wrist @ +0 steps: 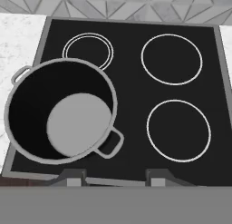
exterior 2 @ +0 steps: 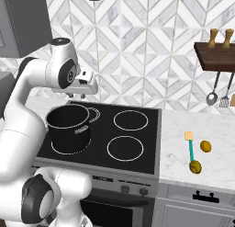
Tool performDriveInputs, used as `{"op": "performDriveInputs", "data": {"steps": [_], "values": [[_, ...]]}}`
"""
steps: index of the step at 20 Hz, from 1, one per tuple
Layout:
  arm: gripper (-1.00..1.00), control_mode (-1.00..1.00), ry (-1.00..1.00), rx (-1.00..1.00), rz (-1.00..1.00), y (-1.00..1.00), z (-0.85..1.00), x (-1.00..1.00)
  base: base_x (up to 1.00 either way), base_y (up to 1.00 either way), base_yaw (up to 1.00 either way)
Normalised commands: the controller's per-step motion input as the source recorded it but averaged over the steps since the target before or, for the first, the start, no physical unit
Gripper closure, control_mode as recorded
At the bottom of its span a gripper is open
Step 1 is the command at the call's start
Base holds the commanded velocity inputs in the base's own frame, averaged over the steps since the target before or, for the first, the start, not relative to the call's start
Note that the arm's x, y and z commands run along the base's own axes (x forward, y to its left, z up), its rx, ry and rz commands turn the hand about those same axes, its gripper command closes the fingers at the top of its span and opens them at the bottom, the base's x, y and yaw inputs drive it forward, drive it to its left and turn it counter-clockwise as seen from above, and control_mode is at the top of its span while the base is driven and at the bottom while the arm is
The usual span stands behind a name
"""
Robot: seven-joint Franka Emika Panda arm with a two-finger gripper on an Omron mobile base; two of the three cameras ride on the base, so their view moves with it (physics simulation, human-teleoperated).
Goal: Put the lemon and lemon in the pot. Retrieve the spatula and lightly stir the vegetables in the pot.
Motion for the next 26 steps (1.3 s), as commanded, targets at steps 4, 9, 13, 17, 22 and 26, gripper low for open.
{"op": "performDriveInputs", "data": {"steps": [4, 9, 13, 17, 22, 26], "values": [[-1.0, 1.0, 0.0, 0.0, 0.0, 0.0, 0.0, 0.0, 0.0, 0.0, 0.0], [-1.0, 1.0, 0.0, 0.0, 0.0, 0.0, 0.0, 0.0, 0.0, -0.23, -0.01], [-1.0, 1.0, 0.0, 0.0, 0.0, 0.0, 0.0, 0.0, 0.0, -0.48, -0.02], [-1.0, 1.0, 0.0, 0.0, 0.0, 0.0, 0.0, 0.0, 0.0, -0.55, -0.01], [-1.0, 1.0, 0.0, 0.0, 0.0, 0.0, 0.0, 0.0, 0.0, -0.43, 0.0], [-1.0, 1.0, 0.0, 0.0, 0.0, 0.0, 0.0, 0.0, 0.0, -0.45, 0.0]]}}
